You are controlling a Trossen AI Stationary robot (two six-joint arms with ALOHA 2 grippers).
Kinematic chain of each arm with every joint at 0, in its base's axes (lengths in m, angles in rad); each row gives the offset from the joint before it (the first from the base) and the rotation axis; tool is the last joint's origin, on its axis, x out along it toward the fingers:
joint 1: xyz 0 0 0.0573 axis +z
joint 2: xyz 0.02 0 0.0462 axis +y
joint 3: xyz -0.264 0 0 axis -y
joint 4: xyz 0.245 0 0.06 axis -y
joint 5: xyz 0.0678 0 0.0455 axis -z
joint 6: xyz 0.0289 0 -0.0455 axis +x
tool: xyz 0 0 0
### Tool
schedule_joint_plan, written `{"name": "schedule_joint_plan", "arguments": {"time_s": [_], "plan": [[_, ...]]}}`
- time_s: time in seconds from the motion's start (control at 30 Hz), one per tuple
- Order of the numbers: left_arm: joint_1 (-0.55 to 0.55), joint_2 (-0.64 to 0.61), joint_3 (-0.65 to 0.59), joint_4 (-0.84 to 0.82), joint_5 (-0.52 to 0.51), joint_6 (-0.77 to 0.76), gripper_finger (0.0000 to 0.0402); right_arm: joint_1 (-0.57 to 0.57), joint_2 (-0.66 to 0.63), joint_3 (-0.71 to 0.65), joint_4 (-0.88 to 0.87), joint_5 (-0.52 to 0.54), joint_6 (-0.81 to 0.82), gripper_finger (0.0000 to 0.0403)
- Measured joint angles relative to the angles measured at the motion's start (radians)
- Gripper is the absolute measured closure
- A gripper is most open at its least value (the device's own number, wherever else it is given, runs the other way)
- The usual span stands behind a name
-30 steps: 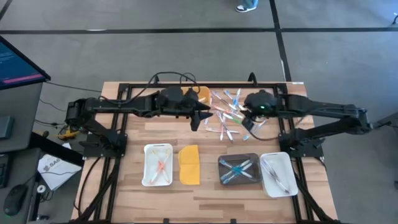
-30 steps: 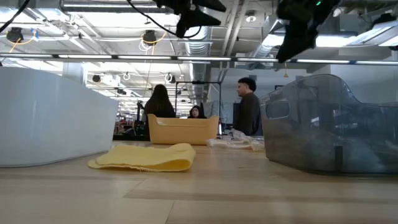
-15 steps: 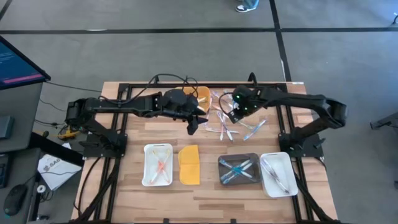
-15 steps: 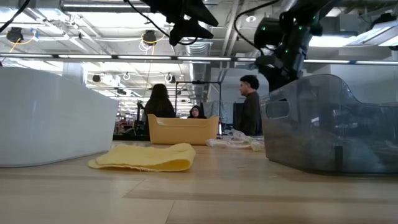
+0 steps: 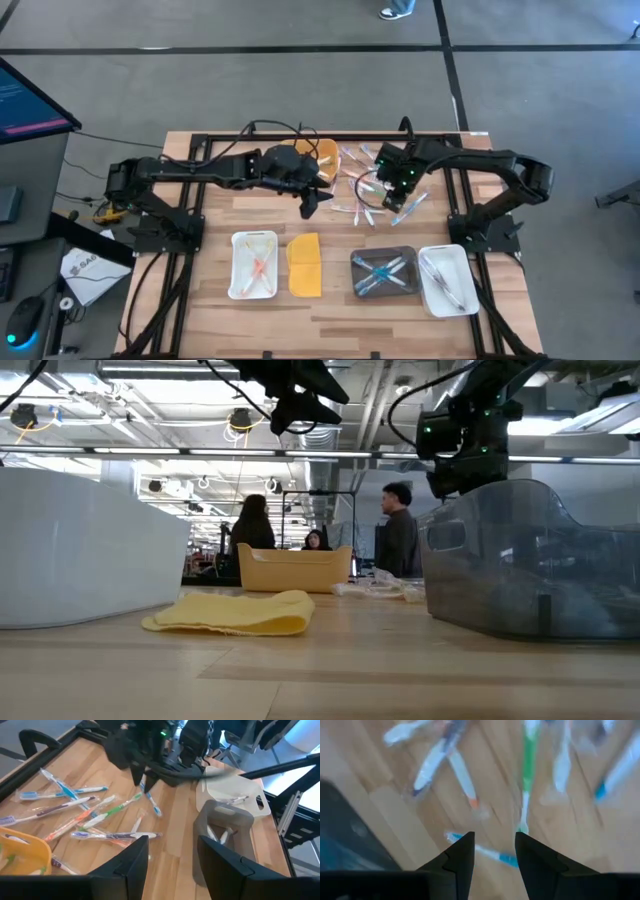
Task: Pick & Place Toothbrushes
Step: Put the green toothbrush into the yellow bin
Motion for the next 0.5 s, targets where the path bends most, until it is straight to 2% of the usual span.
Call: {"name": "schedule_joint_plan", "arguments": {"time_s": [0.17,0.27,0.37,0.5], "plan": [[-0.004,0.000,0.000,-0.004,0.001,0.001,0.0238,-0.040,0.000,0.000,-0.027,-0.068,0.546,0.0280],[-0.004,0.000,0.000,-0.004,0.001,0.001,0.0238,-0.066,0.001,0.000,0.001,-0.170,0.826,0.0283],[-0.005,0.000,0.000,-0.004,0.001,0.002,0.0238,-0.087,0.014,0.000,0.112,-0.302,0.910,0.0280],[-0.006,0.000,0.000,-0.003,0.001,0.003,0.0238,-0.080,0.047,0.000,0.157,-0.320,0.922,0.0274]]}}
